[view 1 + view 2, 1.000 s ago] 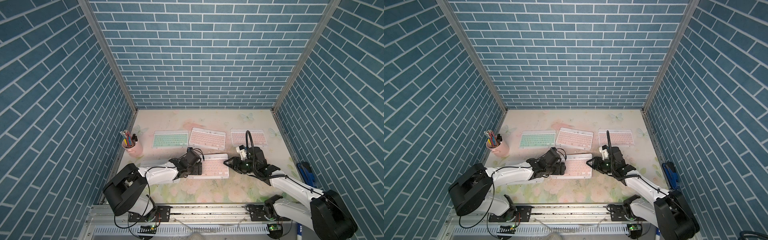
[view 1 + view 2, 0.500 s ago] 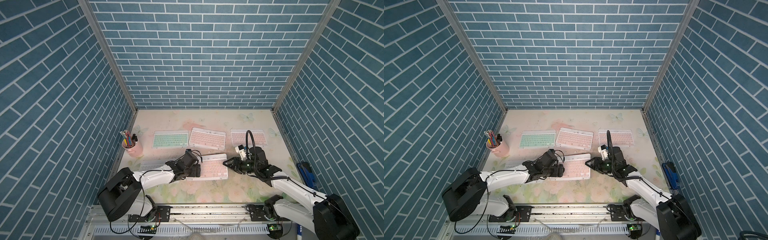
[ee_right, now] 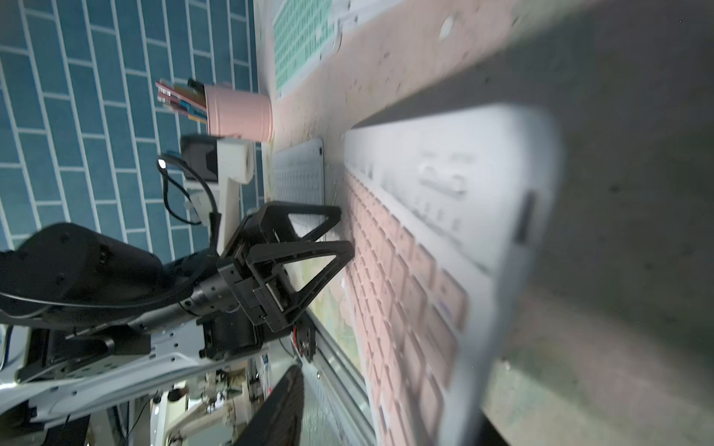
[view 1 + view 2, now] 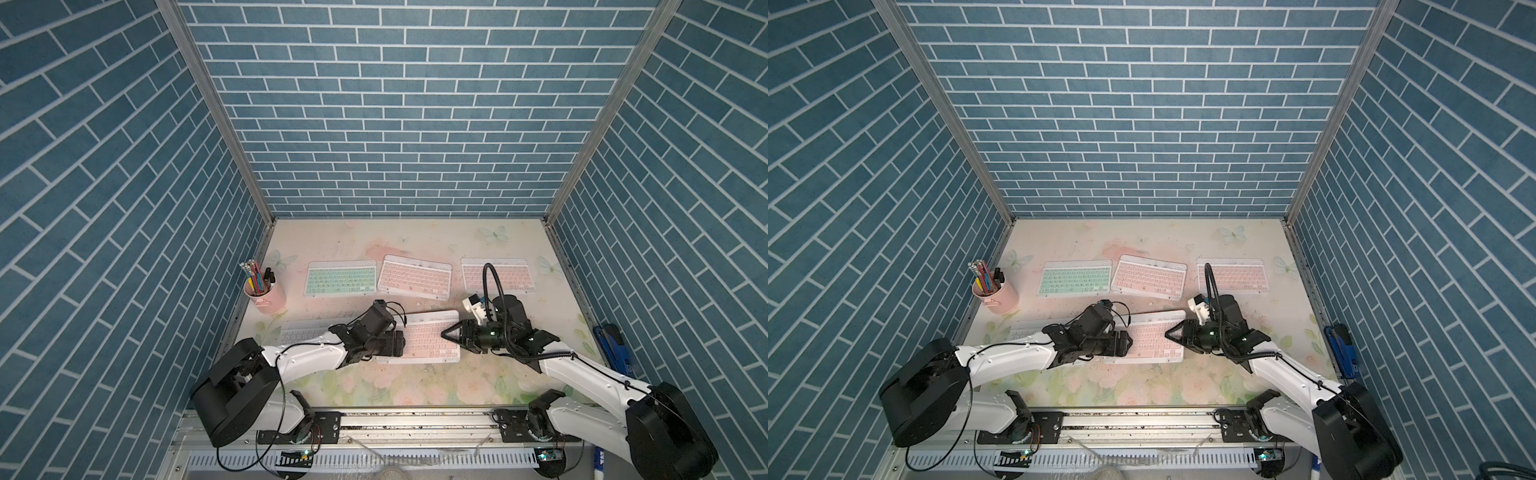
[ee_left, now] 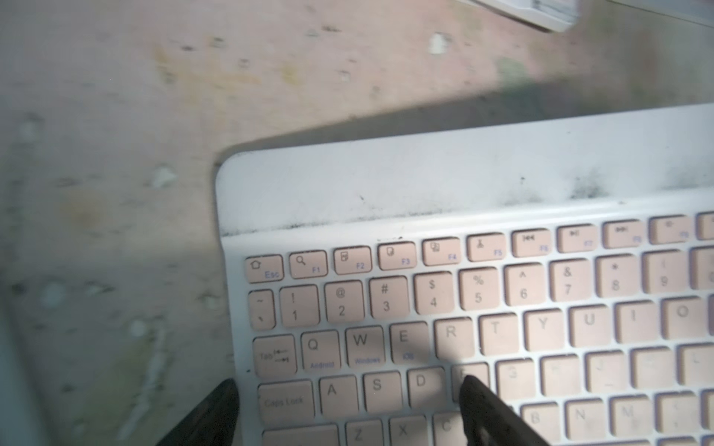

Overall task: Stack the numeric keypads
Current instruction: Pick up the numeric keypad from the center of the board.

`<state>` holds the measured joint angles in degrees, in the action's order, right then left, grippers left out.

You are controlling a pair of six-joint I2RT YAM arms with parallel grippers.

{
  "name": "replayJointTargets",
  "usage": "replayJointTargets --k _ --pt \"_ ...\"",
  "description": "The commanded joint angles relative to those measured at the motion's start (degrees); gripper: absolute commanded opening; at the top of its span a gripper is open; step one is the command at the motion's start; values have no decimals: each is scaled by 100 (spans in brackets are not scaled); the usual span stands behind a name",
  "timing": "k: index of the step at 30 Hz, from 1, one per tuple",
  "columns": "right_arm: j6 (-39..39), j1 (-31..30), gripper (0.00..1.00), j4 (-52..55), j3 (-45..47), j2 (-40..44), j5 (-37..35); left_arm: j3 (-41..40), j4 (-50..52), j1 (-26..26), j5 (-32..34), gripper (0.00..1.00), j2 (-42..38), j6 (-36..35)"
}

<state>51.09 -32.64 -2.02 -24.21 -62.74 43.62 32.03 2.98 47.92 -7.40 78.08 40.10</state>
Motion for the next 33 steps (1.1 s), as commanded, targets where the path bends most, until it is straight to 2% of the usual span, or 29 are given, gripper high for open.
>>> replayJointTargets --k 1,5,11,17,19,22,23,27,33 --pt "-354 -185 53 96 -289 -115 378 5 -433 77 -611 90 -70 -31" --pt "-300 -225 52 74 -353 170 238 11 -391 77 -585 90 -120 -43" --pt "-792 -182 46 1188 -599 576 -467 -44 -206 77 -265 90 -297 28" --pt "-750 -94 28 996 -533 394 -332 -57 -28 68 60 90 -448 103" --pt "-715 -93 19 882 -524 276 -256 -57 -17 68 97 90 -469 112" --pt "-715 -90 2 853 -534 209 -246 -57 -26 68 115 90 -495 124" --pt "-715 -92 0 848 -530 214 -249 -52 -27 60 126 90 -512 137" --pt "-649 -41 0 764 -483 374 -265 160 289 -94 145 90 -783 115" --pt "-201 481 0 208 -400 700 -123 770 1569 -676 263 90 -1480 -138"
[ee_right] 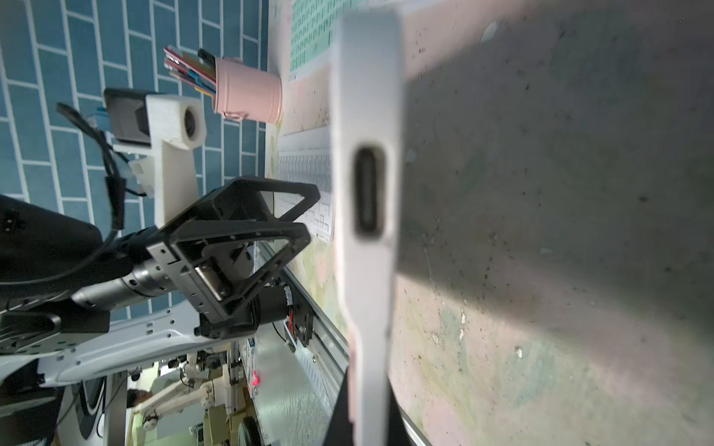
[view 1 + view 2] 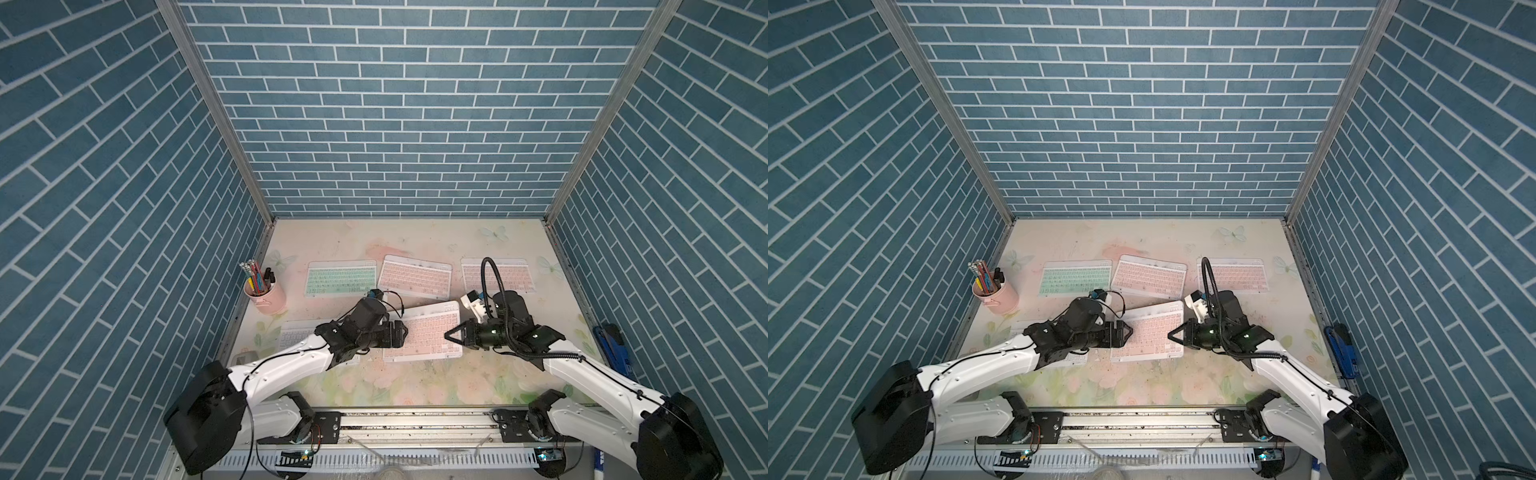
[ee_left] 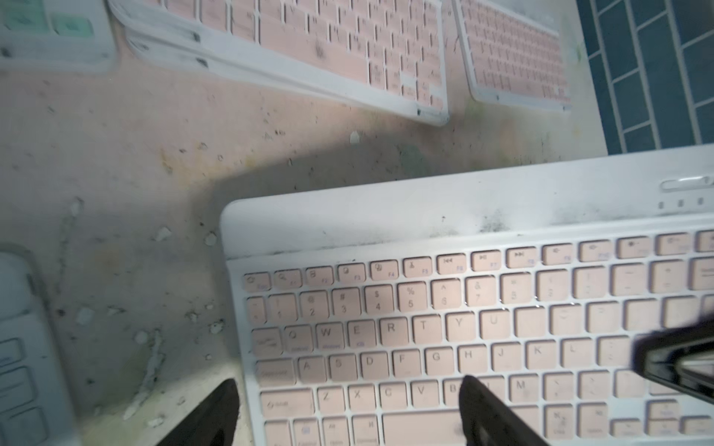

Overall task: Stack the numeric keypads
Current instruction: Pick up the numeric keypad from the center of the board, then place the numeric keypad at the numeric keypad.

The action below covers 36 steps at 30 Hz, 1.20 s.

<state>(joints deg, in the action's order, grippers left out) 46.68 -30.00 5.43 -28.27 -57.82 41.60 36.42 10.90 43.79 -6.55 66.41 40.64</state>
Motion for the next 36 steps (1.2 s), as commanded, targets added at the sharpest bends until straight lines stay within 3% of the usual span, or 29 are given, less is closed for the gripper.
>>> replayJointTargets --k 1,5,11,23,36 --pt "270 279 0 -598 -17 219 72 405 964 -375 163 90 -383 -238" --pt "471 474 0 -1149 -214 -36 15 761 1546 -829 62 91 -600 -384" --pt "806 544 0 -2223 -718 -973 -95 873 1643 -1138 -2 91 -655 -457" --pt "773 761 0 -2848 -1745 -2528 8 743 1228 -1262 -210 90 -395 -470" --pt "762 961 0 -3181 -2409 -3912 668 626 1049 -1306 -325 91 -255 -473"
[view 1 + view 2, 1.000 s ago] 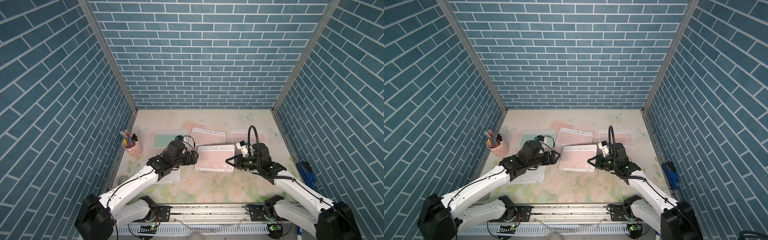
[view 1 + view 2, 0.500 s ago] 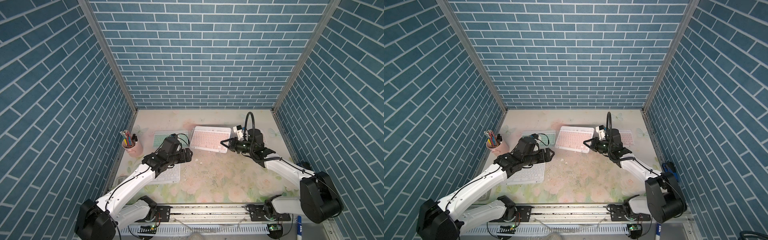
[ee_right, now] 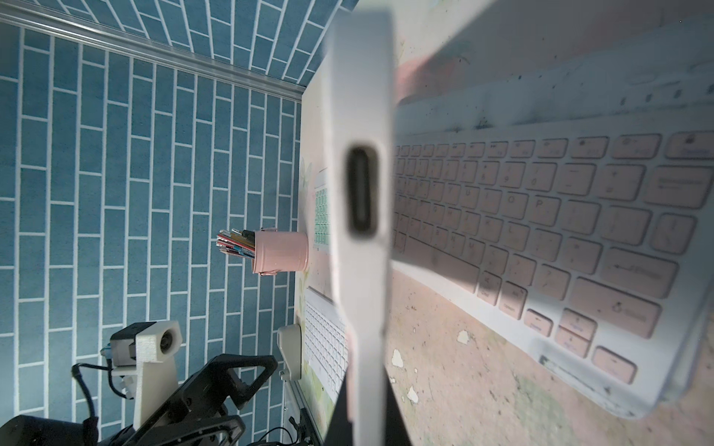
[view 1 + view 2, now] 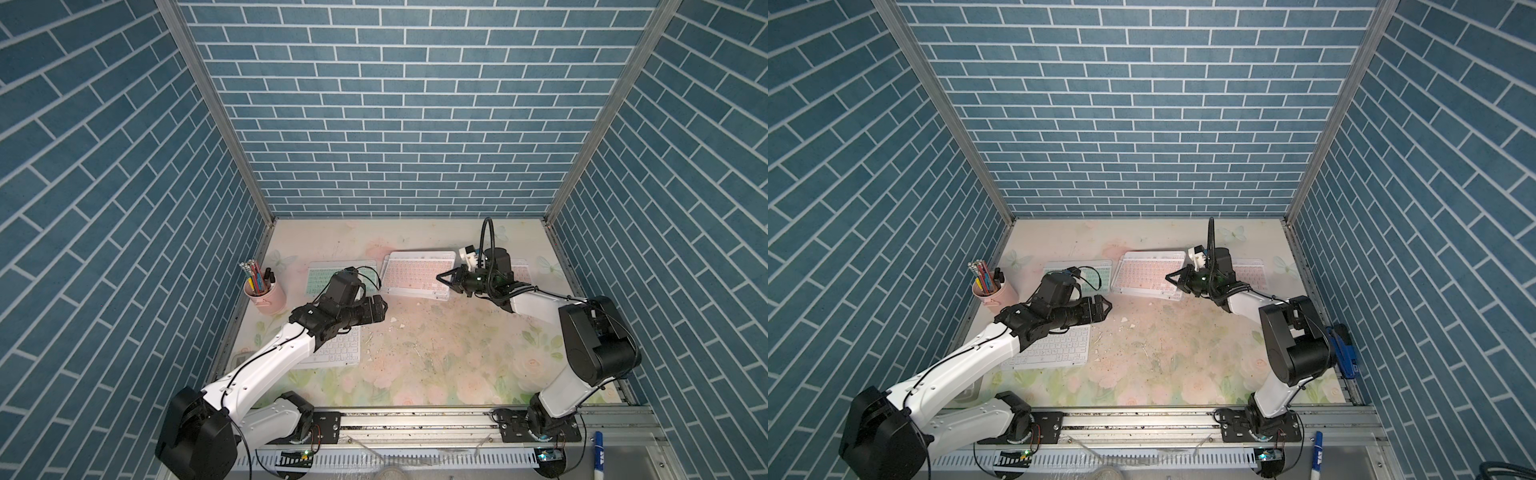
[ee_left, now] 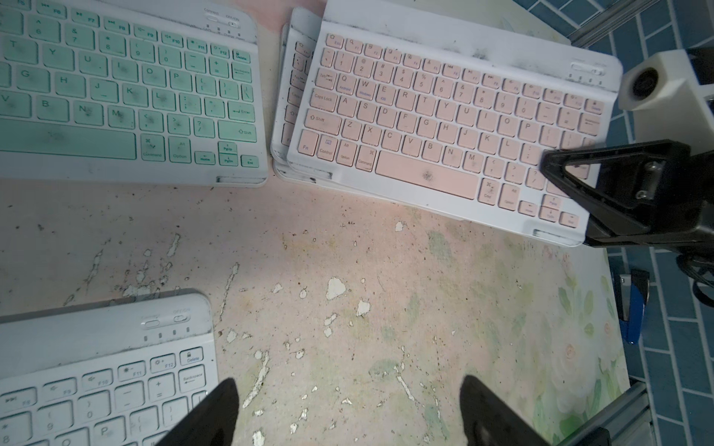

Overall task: Stack the numeric keypads
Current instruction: Place the numeric keypad at the numeric keypad.

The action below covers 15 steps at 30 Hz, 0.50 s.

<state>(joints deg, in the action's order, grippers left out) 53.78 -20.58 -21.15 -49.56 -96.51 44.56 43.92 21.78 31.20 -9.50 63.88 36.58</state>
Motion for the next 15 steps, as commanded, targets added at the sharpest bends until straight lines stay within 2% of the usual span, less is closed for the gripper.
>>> replayJointTargets --k 1,15 --pt "62 27 0 -543 -310 -96 399 -144 -59 -45 -35 91 -7 -49" --pt "185 168 0 -805 -361 -644 528 -225 -43 -52 -35 90 -68 -12"
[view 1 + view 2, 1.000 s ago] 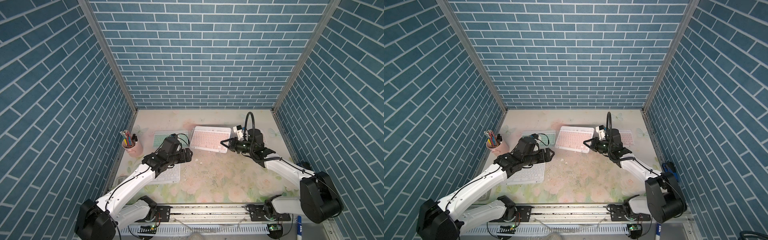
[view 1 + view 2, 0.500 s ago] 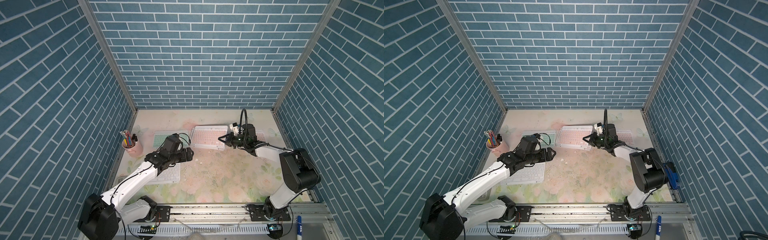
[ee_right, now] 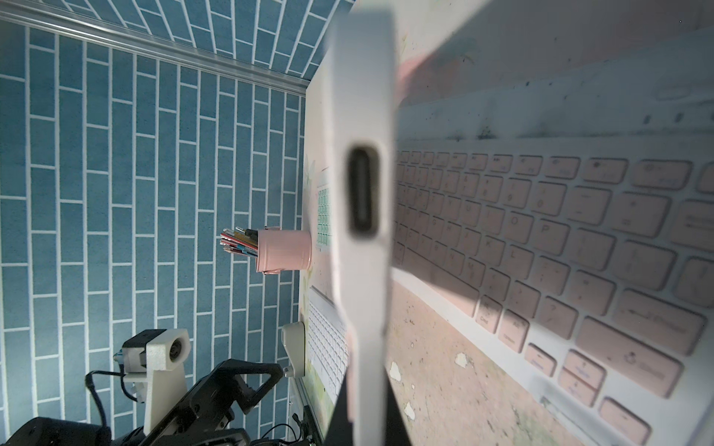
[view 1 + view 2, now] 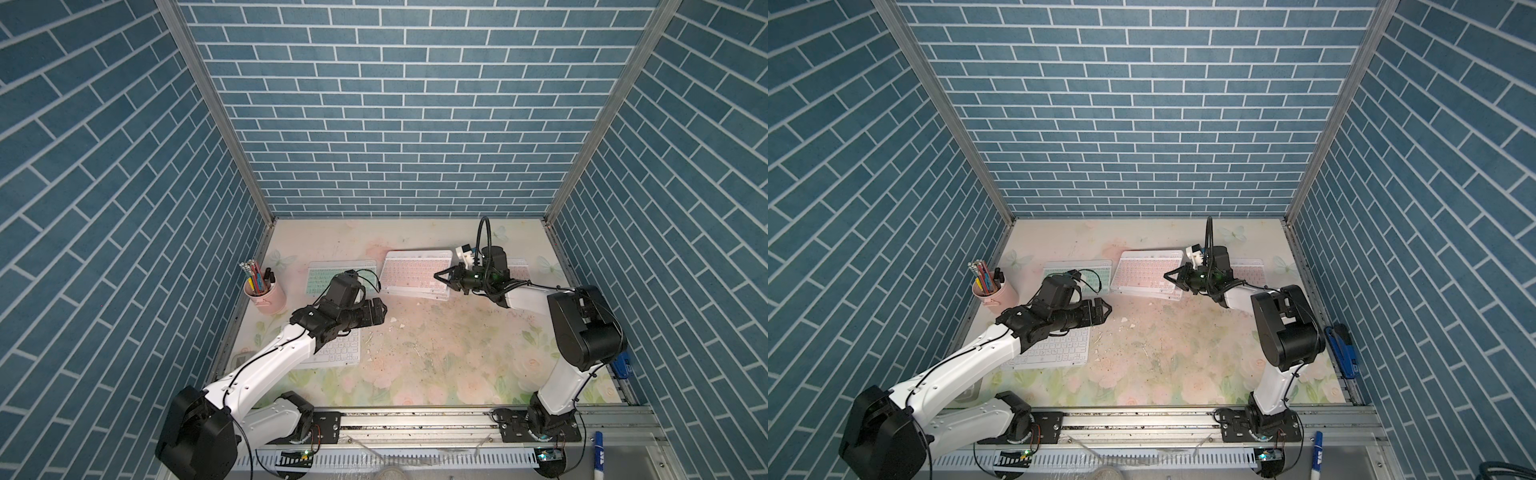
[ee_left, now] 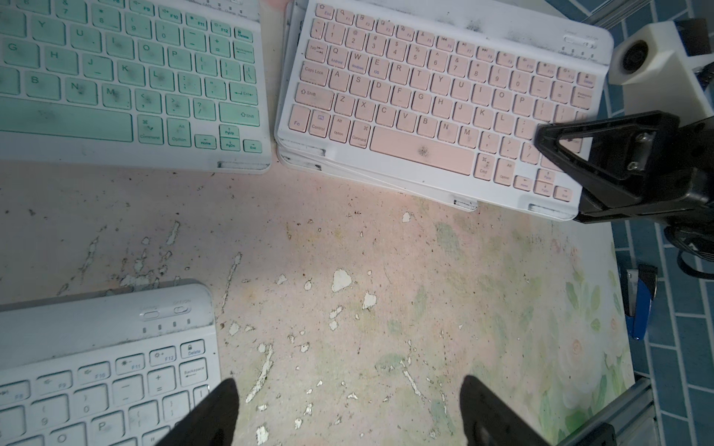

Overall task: Stack the numeric keypads
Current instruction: Place the numeric keypad at the numeric keypad.

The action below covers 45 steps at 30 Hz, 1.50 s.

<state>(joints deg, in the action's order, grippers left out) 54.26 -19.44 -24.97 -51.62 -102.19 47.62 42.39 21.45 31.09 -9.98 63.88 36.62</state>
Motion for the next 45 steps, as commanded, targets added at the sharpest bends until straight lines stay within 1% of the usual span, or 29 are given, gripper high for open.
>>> replayJointTargets --k 1,7,11,12,16,20,24,32,41,45 --pt "144 69 0 -439 -156 -96 230 -73 -10 -36 13 91 -68 -10" --pt "139 125 0 -444 -169 -235 284 -82 -10 -41 13 90 -64 -2" --pt "137 169 10 -425 -156 -299 267 -91 -10 -36 9 90 -66 6" --pt "124 183 15 -422 -156 -318 267 -91 -10 -39 6 90 -69 9" --pt "98 204 27 -368 -156 -402 258 -100 -10 -37 13 90 -74 15" --pt "-62 222 31 -93 -234 -451 209 -108 -18 -35 10 90 -64 20" --pt "-364 230 35 393 -357 -442 103 -117 -44 -34 11 90 -58 21" --pt "-949 230 36 1498 -667 -450 -247 -152 -97 -40 4 90 -33 22" --pt "-1417 230 37 2364 -1021 -616 -487 -187 -106 -42 17 90 -52 20" --pt "-1516 230 38 2531 -1127 -642 -597 -196 -102 -38 14 90 -58 28"
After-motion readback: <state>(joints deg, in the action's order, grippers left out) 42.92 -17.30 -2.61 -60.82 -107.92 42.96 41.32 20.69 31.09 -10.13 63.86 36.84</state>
